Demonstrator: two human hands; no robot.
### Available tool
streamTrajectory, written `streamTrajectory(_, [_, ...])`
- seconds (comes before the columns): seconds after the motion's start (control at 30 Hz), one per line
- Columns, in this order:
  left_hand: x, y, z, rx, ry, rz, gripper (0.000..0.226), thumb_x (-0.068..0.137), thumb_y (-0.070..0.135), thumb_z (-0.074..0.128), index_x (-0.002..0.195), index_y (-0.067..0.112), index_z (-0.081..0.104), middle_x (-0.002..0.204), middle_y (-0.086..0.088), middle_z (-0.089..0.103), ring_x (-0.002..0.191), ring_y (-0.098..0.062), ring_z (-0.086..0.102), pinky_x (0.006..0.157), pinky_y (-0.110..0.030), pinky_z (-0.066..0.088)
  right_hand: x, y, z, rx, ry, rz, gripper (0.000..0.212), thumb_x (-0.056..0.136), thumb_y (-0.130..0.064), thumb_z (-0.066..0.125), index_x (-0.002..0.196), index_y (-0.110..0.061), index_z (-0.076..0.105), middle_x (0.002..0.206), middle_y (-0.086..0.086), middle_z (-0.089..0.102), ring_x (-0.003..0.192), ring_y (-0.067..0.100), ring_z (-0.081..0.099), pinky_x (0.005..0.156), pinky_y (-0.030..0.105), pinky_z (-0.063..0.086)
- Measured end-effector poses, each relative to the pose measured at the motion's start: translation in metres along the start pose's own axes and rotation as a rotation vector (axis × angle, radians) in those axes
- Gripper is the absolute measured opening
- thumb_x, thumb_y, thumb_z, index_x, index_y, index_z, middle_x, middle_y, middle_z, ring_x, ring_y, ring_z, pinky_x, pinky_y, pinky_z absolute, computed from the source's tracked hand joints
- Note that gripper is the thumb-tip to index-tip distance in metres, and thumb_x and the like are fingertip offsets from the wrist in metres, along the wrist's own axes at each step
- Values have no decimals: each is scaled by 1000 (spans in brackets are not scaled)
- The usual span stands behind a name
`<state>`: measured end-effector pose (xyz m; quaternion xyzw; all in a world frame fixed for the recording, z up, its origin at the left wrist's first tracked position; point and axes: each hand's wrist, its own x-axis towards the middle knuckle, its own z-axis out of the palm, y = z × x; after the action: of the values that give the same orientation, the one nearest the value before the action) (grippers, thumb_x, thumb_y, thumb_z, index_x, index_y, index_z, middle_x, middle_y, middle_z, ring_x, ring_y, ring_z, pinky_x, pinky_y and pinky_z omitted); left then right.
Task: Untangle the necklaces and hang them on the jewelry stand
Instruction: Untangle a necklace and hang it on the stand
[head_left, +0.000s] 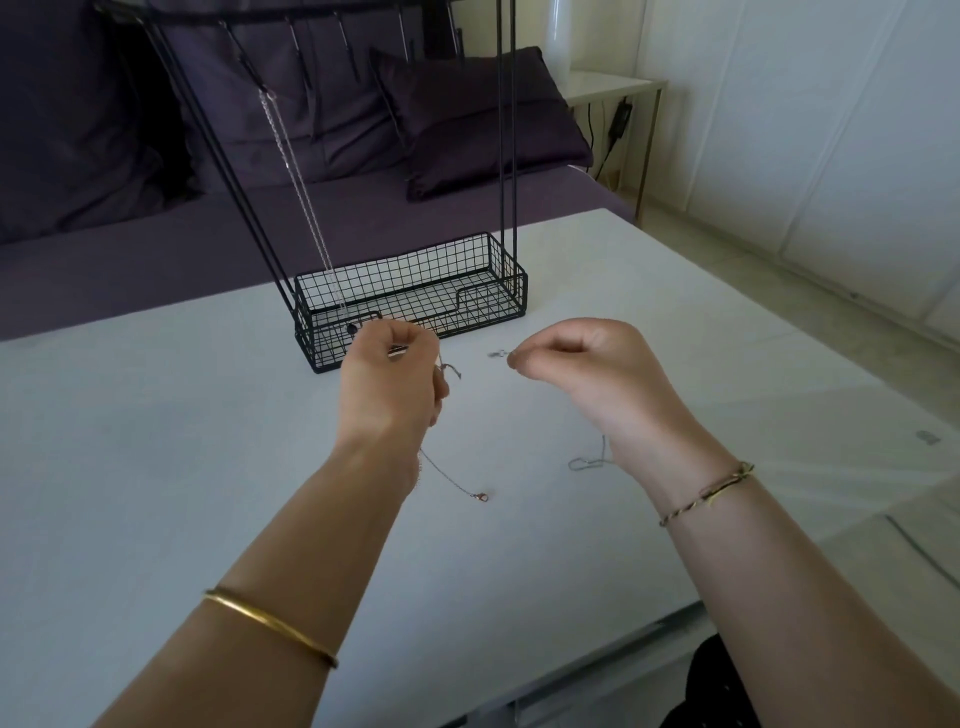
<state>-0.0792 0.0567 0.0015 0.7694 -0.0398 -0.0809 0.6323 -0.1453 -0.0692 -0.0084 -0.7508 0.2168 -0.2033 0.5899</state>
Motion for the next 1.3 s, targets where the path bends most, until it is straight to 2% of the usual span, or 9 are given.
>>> streamTrajectory(0.17, [1, -3, 0, 72, -27, 23, 7, 96, 16, 49, 95, 13, 55, 51, 2, 54, 32, -5, 39, 38, -16, 36, 0, 2, -2, -19, -29, -22, 7, 77, -14, 71, 71, -17, 74, 74, 0, 71, 66, 8, 53, 59, 20, 38])
streamTrajectory(0.27, [5, -13, -3, 305, -80, 74, 10, 94, 16, 46, 94, 13, 55, 57, 1, 63, 39, -10, 52, 48, -26, 46, -2, 2, -11, -74, -70, -9, 9, 79, -14, 69, 71, -15, 72, 46, -16, 53, 44, -2, 41, 42, 8, 28])
streamTrajectory(0.4, [5, -29, -2, 691, -252, 100, 12, 90, 15, 44, 85, 18, 55, 70, 3, 70, 63, -16, 68, 73, -40, 57, -4, 1, -40, -99, -48, 2, 10, 81, -11, 68, 72, -11, 71, 40, -12, 45, 33, 2, 35, 36, 8, 23])
streamTrajectory(0.57, [2, -24, 11, 1191, -343, 165, 21, 91, 17, 43, 98, 23, 62, 103, 0, 63, 96, -21, 58, 75, -33, 49, -11, 11, -85, -169, 25, 100, 9, 81, -12, 68, 74, -9, 71, 43, -5, 44, 44, 9, 38, 47, 23, 29])
streamTrajectory(0.67, [-7, -14, 25, 1407, -286, 302, 24, 94, 16, 42, 109, 20, 59, 108, -4, 55, 106, -24, 45, 74, -33, 41, -15, 19, -105, -152, 75, 157, 9, 81, -9, 65, 75, -4, 70, 40, -4, 40, 43, 11, 38, 56, 28, 35])
streamTrajectory(0.83, [-10, -13, 63, 1097, -302, 497, 27, 96, 17, 44, 120, 19, 58, 120, -3, 54, 114, -22, 45, 88, -34, 42, -20, 21, -125, 49, 177, 223, 12, 83, -5, 62, 71, -7, 66, 36, -9, 32, 45, 13, 53, 73, 34, 53])
streamTrajectory(1.03, [5, -19, 122, 950, -527, 452, 39, 98, 14, 45, 137, 17, 48, 132, -6, 50, 116, -23, 51, 96, -35, 45, -19, 26, -130, 172, 177, 263, 14, 84, -4, 59, 70, -6, 61, 44, 0, 41, 44, 18, 56, 55, 31, 57])
streamTrajectory(1.13, [17, -20, 141, 992, -603, 510, 38, 97, 13, 49, 134, 21, 52, 127, -6, 51, 112, -23, 54, 93, -31, 45, -16, 30, -131, 97, 174, 296, 10, 82, -5, 59, 72, -6, 62, 55, 1, 49, 46, 14, 54, 43, 21, 44])
streamTrajectory(1.3, [25, -17, 154, 1145, -691, 757, 19, 93, 20, 58, 110, 26, 64, 109, 2, 53, 98, -19, 54, 83, -33, 47, -6, 35, -137, 22, 205, 294, 15, 79, -8, 60, 65, -11, 57, 60, 0, 42, 41, 9, 25, 37, 18, 16])
